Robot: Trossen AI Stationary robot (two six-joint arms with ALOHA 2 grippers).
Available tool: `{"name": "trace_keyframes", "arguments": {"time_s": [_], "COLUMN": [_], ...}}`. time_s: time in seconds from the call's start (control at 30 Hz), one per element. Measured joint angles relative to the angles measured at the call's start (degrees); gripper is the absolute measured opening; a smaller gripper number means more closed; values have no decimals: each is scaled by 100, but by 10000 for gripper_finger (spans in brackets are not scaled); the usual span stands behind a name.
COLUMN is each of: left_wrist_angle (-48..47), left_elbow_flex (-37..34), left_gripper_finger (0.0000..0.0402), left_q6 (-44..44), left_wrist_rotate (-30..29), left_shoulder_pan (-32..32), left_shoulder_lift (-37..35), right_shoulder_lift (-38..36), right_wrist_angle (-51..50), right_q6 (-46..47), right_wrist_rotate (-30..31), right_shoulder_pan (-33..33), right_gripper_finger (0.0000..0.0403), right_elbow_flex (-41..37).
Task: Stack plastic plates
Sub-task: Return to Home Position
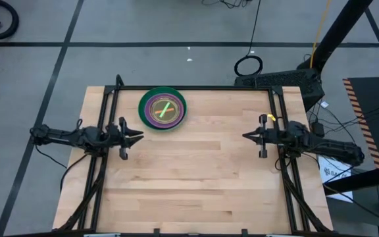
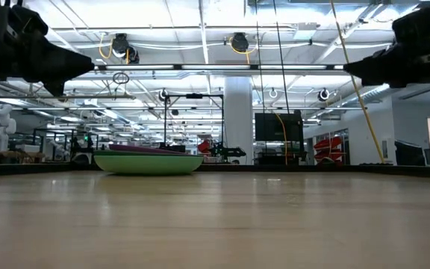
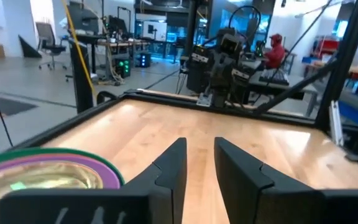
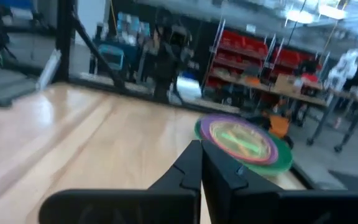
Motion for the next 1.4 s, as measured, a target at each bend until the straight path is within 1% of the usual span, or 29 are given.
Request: {"name": "trace_keyframes", "arguments": {"time_s": [0.1,0.17,0.23,0.33,0.43,0.57,0.7,0.8,1.4], "left_wrist_angle": [-17,-18,-22,-36,-194,-205,-210,-210,-197], "left_elbow_flex": [0,0,0,3,68,81,85,85,92], "left_gripper_finger": [88,88,88,88,88,88,88,88,88], "left_q6": [289,376,490,513,746,763,763,761,748], "left_wrist_rotate": [-8,-52,-69,-88,-98,-101,-101,-101,-99], "left_shoulder_pan": [2,7,7,13,13,13,13,13,13], "left_shoulder_lift": [-3,-4,-2,37,35,34,35,35,35], "right_shoulder_lift": [-128,-99,-101,-86,-89,-87,-87,-87,-87], "right_wrist_angle": [201,253,259,262,266,266,266,266,266], "right_q6": [14,-23,-104,-250,-200,-194,339,512,506], "right_wrist_rotate": [-39,-319,-436,-439,-423,-425,-427,-427,-427], "right_shoulder_pan": [1,-1,1,1,-1,-1,-1,-1,-1], "right_gripper_finger": [0,0,0,0,0,0,0,0,8], "right_elbow_flex": [-236,-224,-225,-230,-232,-237,-243,-245,-254]}}
